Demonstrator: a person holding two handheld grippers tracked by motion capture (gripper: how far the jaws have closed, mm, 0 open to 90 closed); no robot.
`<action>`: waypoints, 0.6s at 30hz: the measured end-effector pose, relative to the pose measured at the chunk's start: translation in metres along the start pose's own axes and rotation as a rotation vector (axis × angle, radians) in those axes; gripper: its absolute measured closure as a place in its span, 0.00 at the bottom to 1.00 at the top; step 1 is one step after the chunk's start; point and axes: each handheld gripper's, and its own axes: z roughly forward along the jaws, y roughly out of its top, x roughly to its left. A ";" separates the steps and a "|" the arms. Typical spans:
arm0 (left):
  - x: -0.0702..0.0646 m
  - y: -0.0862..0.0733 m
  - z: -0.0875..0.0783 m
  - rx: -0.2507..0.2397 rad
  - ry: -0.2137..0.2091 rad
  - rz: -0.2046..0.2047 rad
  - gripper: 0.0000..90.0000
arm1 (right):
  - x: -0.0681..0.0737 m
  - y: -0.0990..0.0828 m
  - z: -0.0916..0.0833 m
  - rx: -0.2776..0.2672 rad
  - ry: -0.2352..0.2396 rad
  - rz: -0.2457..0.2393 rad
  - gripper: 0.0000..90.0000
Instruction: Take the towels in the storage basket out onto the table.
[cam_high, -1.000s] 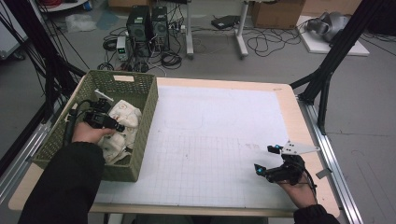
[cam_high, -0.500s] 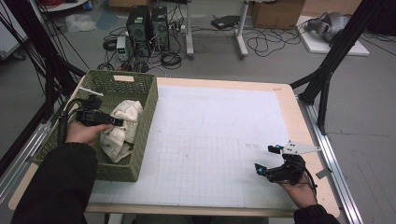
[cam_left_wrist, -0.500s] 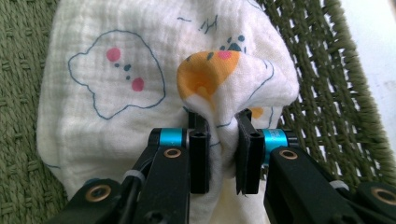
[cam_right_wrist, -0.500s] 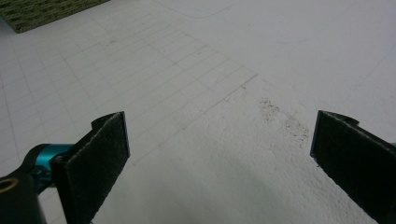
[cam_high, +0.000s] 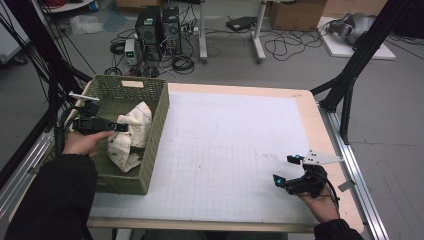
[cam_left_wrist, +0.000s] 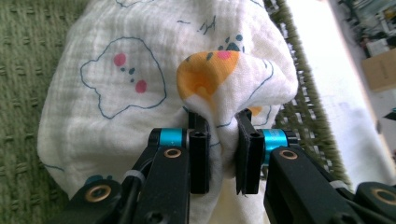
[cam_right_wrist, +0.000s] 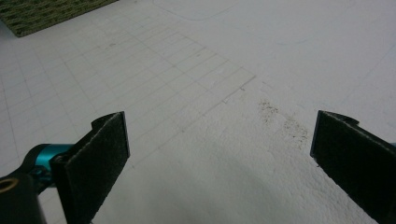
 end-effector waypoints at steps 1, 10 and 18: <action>0.000 0.000 0.000 0.000 0.000 0.000 0.87 | 0.000 0.000 0.000 0.002 -0.001 0.000 0.04; -0.002 0.001 -0.003 -0.037 -0.068 -0.014 0.87 | 0.000 0.000 0.000 -0.001 -0.001 -0.002 0.04; -0.002 0.001 -0.007 -0.074 -0.108 -0.038 0.87 | 0.000 0.000 -0.001 0.001 -0.001 0.001 0.04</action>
